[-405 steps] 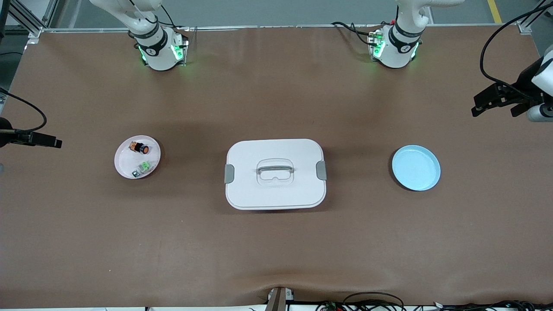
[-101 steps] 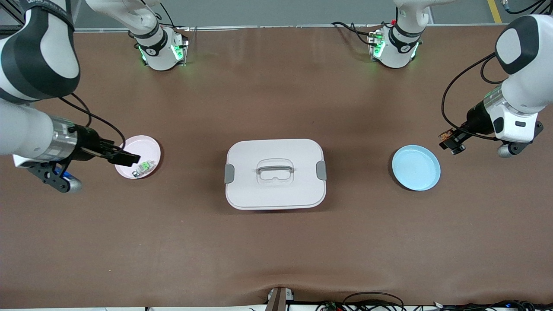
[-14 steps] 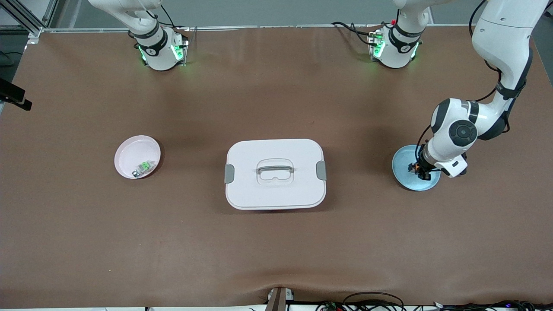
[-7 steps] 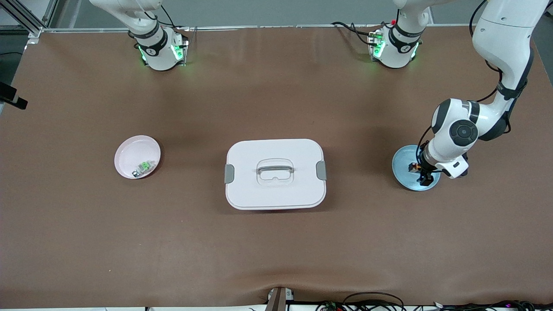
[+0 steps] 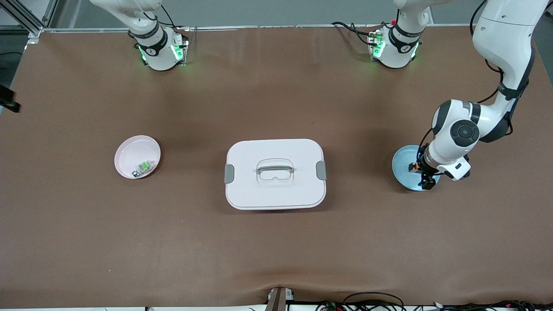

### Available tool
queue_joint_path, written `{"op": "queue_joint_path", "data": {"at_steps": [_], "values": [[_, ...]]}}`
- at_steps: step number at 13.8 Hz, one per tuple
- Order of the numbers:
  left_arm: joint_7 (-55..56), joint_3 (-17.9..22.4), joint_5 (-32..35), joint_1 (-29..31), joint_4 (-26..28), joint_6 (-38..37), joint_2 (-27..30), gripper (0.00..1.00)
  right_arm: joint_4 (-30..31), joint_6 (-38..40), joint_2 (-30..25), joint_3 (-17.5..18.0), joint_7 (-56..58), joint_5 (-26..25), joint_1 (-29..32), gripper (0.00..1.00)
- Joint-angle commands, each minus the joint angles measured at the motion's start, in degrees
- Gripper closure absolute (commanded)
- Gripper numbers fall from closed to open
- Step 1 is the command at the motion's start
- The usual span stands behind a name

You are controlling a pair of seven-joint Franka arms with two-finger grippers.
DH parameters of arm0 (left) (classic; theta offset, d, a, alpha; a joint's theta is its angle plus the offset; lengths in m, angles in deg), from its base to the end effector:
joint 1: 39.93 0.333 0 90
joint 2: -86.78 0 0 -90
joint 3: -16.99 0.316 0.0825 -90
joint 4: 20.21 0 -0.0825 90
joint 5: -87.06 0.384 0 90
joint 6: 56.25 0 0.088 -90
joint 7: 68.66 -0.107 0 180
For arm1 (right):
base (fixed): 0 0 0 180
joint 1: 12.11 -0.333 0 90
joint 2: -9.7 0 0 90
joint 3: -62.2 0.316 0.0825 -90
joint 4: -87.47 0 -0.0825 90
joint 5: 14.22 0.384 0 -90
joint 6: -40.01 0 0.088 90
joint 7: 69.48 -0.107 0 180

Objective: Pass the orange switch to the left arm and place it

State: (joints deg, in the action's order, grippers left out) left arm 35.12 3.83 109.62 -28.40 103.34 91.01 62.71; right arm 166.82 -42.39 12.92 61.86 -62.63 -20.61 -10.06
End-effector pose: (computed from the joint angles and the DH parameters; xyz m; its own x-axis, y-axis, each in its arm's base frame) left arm 0.5669 -0.0232 0.2062 0.0964 0.9882 0.1188 0.9946 -0.1003 0.0277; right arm 0.5568 -0.0362 0.6688 0.9979 0.0624 -0.0153 0.0637 -0.9919 0.1096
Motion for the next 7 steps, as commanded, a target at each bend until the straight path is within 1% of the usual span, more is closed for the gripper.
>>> {"op": "queue_joint_path", "data": {"at_steps": [1, 2, 5, 7], "values": [[2.48, -0.11, 1.52, -0.1, -0.49, -0.31, 0.17, 0.0, 0.54, 1.35, -1.2, -1.41, 1.23, 11.91, 7.22, 0.0], [2.57, -0.11, 1.52, -0.18, -0.84, -0.4, 0.17, 0.0, 0.54, 2.41, -1.29, -1.94, 1.67, 20.11, 11.36, 0.0], [4.41, -0.2, 1.61, -0.63, -1.99, -1.01, 0.17, 0.0, 0.54, 2.07, -1.29, -1.59, 1.5, 17.74, 10.79, 0.0], [5.2, -0.29, 1.61, -0.88, -3.74, -3.9, 0.17, 0.0, 0.54, 2.16, -1.29, -1.68, 1.58, 17.73, 10.87, 0.0]]}}
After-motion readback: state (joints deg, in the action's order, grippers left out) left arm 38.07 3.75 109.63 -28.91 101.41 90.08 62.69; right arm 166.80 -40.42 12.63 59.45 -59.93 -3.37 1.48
